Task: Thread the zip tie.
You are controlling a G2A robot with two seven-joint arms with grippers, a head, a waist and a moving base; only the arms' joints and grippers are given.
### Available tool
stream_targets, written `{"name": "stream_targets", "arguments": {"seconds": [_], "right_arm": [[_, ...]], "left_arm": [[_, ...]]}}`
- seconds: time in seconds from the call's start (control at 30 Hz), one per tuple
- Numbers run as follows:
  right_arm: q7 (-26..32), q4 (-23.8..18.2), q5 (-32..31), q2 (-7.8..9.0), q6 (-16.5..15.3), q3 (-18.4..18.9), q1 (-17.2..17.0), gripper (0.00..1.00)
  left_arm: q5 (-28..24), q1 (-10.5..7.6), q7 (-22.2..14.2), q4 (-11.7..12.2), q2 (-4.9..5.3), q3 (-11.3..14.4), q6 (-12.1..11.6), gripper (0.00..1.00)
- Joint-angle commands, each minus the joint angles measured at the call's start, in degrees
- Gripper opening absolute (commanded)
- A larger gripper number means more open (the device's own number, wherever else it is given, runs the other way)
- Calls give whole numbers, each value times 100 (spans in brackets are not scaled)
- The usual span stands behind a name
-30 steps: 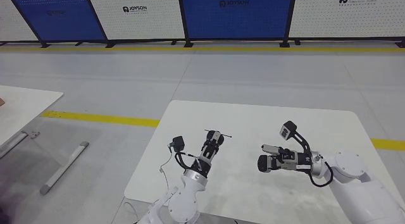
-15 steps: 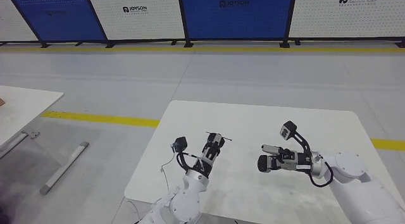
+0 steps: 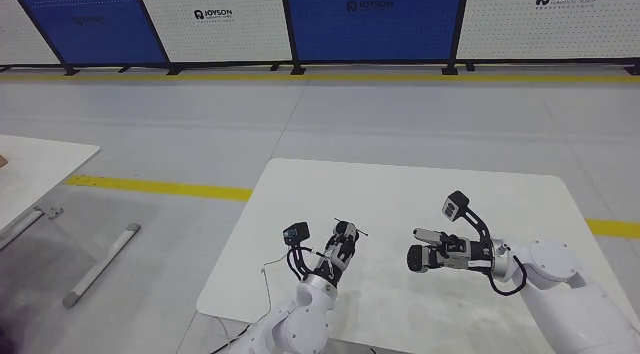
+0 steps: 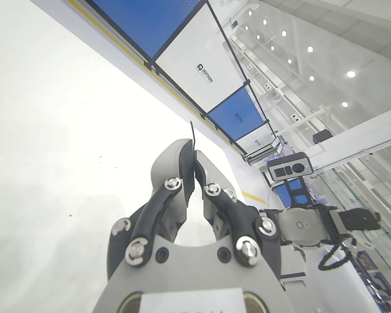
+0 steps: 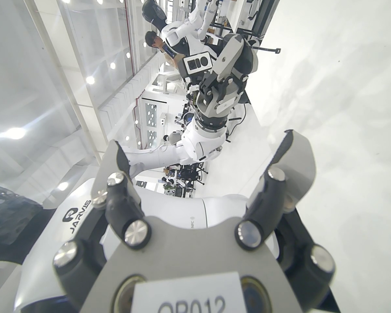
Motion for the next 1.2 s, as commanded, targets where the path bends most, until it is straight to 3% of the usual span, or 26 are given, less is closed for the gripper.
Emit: {"name": "stream_targets", "arguments": {"seconds": [0.0, 0.23, 0.4, 0.5, 0.57, 0.97, 1.07, 1.17], "right_arm": [[0, 0, 0, 0, 0, 0, 0, 100], [0, 0, 0, 0, 0, 0, 0, 100], [0, 0, 0, 0, 0, 0, 0, 100], [0, 0, 0, 0, 0, 0, 0, 100], [0, 0, 0, 0, 0, 0, 0, 100], [0, 0, 0, 0, 0, 0, 0, 100], [0, 0, 0, 0, 0, 0, 0, 100], [0, 0, 0, 0, 0, 0, 0, 100]], "left_arm": [[1, 0, 0, 0, 0, 0, 0, 0], [-449, 52, 374, -262, -64, -64, -285, 0], [-976, 167, 772, -562, -133, -85, -707, 0], [-1497, 246, 508, -745, -139, -185, -853, 0], [-1779, 323, -6, -878, -106, -320, -812, 0], [-1795, 318, -29, -887, -108, -316, -834, 0], [-1944, 372, -30, -1031, -115, -364, -1118, 0], [-2255, 557, -130, -1244, -108, -459, -1507, 0]]}}
